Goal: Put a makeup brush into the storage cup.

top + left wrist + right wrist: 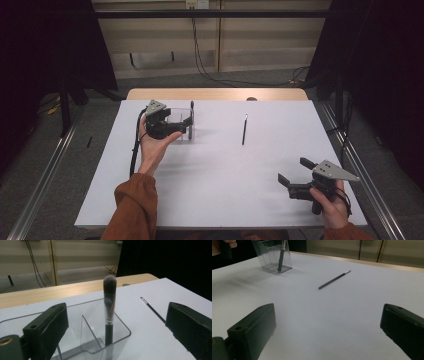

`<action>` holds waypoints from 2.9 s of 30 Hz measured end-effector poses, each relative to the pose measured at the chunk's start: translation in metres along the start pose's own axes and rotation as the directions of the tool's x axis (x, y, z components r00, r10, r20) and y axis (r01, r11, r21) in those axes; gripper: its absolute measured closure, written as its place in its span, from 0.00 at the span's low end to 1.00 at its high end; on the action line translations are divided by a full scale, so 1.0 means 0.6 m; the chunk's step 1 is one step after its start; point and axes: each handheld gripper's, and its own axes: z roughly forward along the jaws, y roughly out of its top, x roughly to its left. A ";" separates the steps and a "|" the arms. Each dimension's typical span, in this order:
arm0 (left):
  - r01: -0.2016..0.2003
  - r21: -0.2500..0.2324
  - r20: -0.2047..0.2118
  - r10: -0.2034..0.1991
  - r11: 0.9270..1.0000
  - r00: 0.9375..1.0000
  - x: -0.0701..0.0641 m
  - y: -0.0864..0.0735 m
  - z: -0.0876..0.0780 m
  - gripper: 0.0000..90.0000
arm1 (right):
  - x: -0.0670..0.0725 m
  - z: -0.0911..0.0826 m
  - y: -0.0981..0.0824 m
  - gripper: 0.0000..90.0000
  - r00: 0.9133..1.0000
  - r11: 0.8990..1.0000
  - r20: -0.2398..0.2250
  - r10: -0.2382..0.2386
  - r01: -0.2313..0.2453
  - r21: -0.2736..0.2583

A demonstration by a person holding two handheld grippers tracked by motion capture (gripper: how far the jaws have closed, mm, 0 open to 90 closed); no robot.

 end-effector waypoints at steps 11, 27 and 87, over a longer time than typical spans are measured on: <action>-0.020 -0.002 0.014 0.020 1.000 1.000 0.000 -0.004 -0.039 0.03 | -0.001 0.001 0.001 0.00 1.000 1.000 0.007 0.003 -0.003 -0.006; -0.026 0.013 0.002 0.026 1.000 1.000 -0.007 -0.029 -0.090 0.05 | -0.004 0.000 0.001 0.00 1.000 1.000 0.018 0.017 -0.017 -0.013; -0.056 -0.043 -0.078 0.052 0.998 0.996 -0.023 -0.157 -0.280 0.03 | -0.003 0.001 0.002 0.00 1.000 1.000 0.026 0.016 -0.016 -0.016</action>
